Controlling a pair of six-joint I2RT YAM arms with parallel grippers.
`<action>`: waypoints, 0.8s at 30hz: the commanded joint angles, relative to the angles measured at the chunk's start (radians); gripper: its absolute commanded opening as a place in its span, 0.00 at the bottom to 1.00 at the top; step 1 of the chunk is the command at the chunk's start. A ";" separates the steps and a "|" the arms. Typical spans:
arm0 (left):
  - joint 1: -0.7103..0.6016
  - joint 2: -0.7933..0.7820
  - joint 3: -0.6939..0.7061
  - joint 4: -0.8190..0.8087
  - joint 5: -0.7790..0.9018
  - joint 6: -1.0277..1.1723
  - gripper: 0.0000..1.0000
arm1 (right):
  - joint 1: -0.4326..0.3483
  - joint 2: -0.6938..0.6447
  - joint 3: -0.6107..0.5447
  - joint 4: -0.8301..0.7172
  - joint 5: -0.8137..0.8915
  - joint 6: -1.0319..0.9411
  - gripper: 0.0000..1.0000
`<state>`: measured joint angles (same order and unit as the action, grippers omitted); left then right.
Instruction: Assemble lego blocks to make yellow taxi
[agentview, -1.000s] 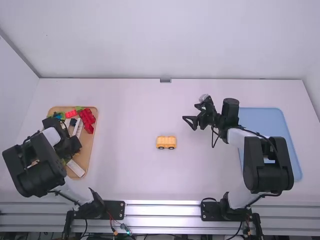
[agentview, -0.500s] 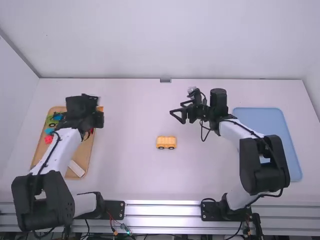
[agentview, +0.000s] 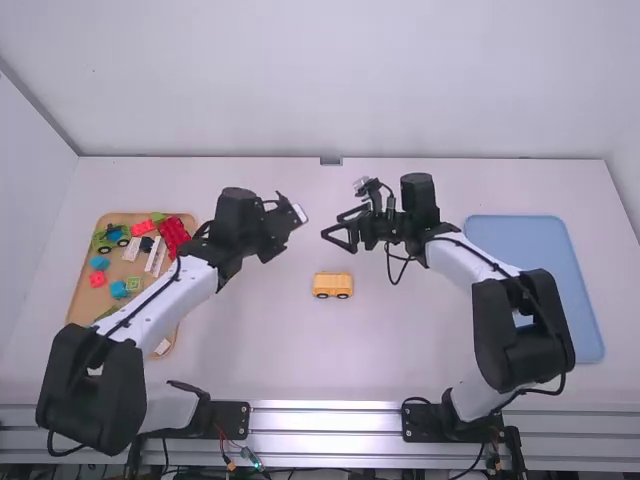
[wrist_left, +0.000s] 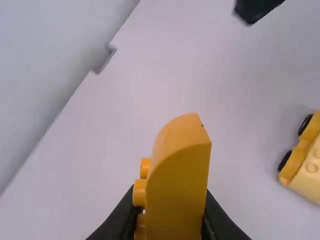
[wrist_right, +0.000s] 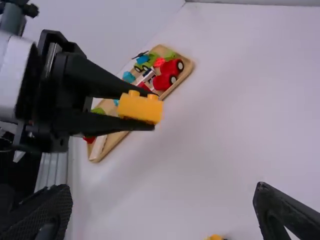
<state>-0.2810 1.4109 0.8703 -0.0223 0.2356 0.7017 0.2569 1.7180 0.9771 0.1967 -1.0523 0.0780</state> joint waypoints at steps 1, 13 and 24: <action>-0.049 0.023 0.012 0.026 -0.001 0.076 0.04 | -0.014 -0.016 0.025 -0.009 -0.071 0.005 0.91; -0.150 0.105 0.011 0.116 -0.034 0.095 0.02 | -0.014 -0.016 0.024 -0.101 -0.023 -0.026 0.77; -0.198 0.105 0.011 0.118 -0.038 0.108 0.02 | 0.006 0.018 0.023 -0.101 0.001 -0.022 0.59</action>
<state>-0.4755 1.5166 0.8703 0.0952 0.1982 0.7982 0.2600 1.7184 0.9771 0.0975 -1.0477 0.0563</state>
